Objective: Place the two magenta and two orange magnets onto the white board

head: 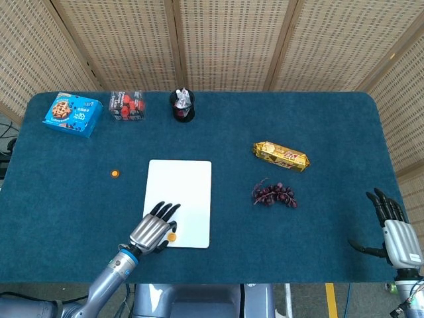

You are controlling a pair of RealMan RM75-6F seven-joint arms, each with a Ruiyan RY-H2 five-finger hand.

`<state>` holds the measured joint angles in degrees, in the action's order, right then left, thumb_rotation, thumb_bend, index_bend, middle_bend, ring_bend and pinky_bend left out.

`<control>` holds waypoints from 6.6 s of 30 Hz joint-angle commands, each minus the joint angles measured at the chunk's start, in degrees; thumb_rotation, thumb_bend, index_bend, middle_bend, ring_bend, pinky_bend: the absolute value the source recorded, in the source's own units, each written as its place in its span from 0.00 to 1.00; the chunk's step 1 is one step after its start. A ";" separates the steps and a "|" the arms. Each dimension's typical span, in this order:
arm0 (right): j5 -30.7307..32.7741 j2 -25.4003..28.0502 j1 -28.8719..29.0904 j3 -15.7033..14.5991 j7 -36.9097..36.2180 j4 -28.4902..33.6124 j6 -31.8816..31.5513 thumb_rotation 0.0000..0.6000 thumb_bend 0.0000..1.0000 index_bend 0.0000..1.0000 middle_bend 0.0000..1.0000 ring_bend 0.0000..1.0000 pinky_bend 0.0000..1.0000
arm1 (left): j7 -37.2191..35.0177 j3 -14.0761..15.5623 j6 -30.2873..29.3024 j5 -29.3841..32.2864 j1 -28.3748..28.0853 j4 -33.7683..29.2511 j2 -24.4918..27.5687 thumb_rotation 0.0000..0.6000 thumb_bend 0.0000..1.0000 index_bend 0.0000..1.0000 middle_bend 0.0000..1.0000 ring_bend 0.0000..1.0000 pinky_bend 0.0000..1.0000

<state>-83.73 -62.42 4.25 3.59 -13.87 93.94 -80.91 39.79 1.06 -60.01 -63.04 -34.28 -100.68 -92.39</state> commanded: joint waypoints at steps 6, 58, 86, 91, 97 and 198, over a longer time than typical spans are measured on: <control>0.05 0.06 0.02 -0.01 -0.19 0.03 0.11 1.00 0.00 0.00 0.00 0.00 0.00 | 0.11 -0.13 0.03 0.73 -0.42 1.36 -1.11 1.00 0.38 0.55 0.00 0.00 0.00; 2.87 0.06 0.37 0.57 2.96 1.38 1.80 1.00 0.00 0.00 0.00 0.00 0.00 | -31.52 -11.11 18.38 5.30 -6.13 44.90 1.91 1.00 0.37 0.35 0.00 0.00 0.00; 2.94 0.29 0.44 0.51 2.67 1.55 2.28 1.00 0.00 0.00 0.00 0.00 0.00 | -32.71 -11.00 20.62 4.68 -6.23 51.09 -2.78 1.00 0.38 0.35 0.00 0.00 0.00; 3.05 0.33 0.45 0.52 2.61 1.63 2.38 1.00 0.00 0.00 0.00 0.00 0.00 | -32.74 -11.16 20.90 4.67 -6.31 51.87 -3.38 1.00 0.38 0.48 0.00 0.00 0.00; 3.13 0.36 0.50 0.54 2.52 1.68 2.53 1.00 0.00 0.00 0.00 0.00 0.00 | -31.59 -11.52 20.21 5.21 -6.22 52.78 -4.17 1.00 0.39 0.57 0.00 0.00 0.00; 3.00 0.94 0.66 0.35 0.59 1.75 3.28 1.00 0.00 0.00 0.00 0.00 0.00 | -15.44 -7.51 8.10 -1.08 -6.63 17.88 -2.22 1.00 0.47 0.79 0.00 0.00 0.00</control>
<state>-80.73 -61.48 4.92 3.94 -13.27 95.69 -77.63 23.62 -6.96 -51.84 -64.14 -40.76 -82.39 -93.72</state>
